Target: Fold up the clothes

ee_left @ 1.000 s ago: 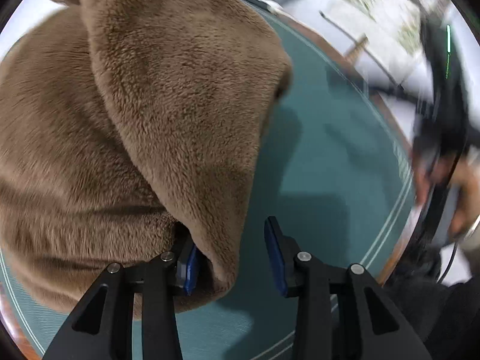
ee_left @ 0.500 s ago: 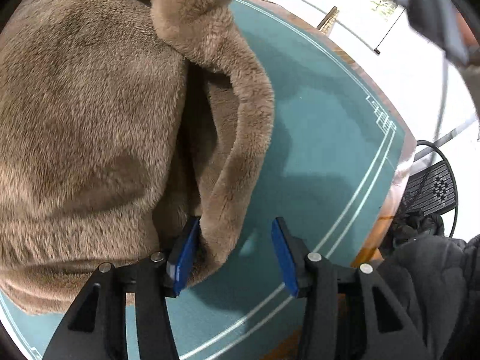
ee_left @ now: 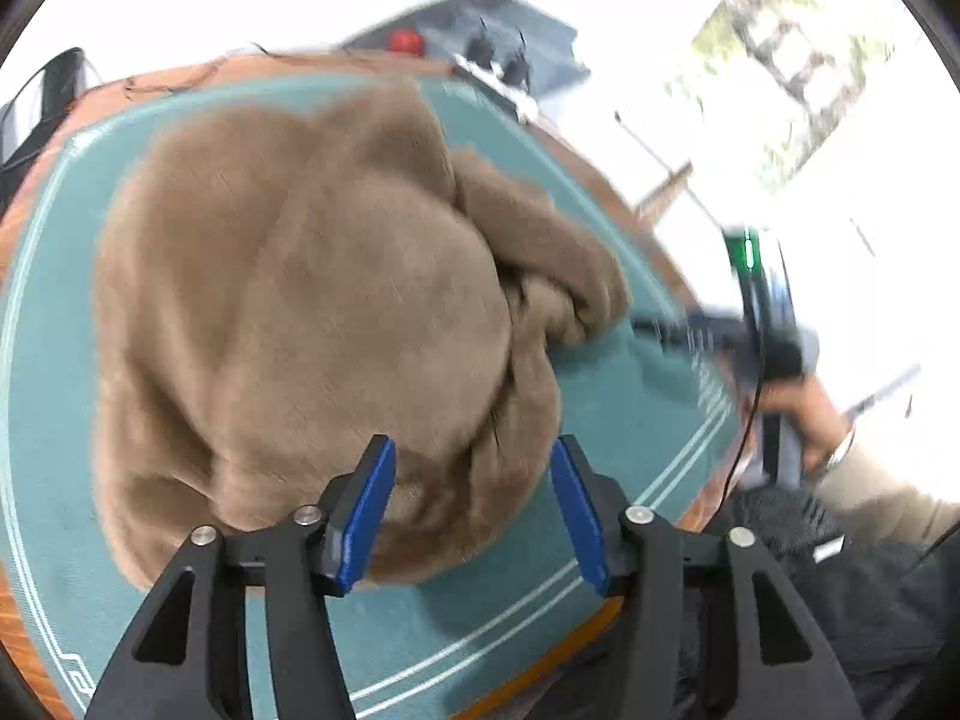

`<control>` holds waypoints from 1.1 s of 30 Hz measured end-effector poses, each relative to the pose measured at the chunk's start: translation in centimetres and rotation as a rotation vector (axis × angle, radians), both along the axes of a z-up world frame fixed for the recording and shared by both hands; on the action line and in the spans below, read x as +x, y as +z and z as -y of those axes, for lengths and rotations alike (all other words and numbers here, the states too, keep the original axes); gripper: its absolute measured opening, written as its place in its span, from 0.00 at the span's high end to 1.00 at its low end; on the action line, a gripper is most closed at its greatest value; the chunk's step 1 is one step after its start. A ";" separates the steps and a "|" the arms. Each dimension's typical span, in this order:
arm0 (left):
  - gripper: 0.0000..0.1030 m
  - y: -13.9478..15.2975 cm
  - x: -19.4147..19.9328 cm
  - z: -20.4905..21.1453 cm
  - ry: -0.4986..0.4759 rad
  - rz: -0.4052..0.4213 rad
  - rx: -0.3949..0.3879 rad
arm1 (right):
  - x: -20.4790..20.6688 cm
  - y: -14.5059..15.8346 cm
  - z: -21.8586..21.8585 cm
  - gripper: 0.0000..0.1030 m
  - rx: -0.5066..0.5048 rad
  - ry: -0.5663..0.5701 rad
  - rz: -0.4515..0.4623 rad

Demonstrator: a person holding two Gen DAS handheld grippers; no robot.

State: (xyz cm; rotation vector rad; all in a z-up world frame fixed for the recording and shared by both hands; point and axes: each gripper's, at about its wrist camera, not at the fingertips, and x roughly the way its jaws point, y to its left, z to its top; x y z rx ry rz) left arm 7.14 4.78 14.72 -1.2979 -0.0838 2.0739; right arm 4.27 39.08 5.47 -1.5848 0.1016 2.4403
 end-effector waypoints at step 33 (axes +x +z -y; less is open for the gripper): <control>0.22 0.6 -5.2 2.6 0.241 -0.005 0.117 | 1.3 8.7 6.2 0.79 -0.134 0.372 -0.352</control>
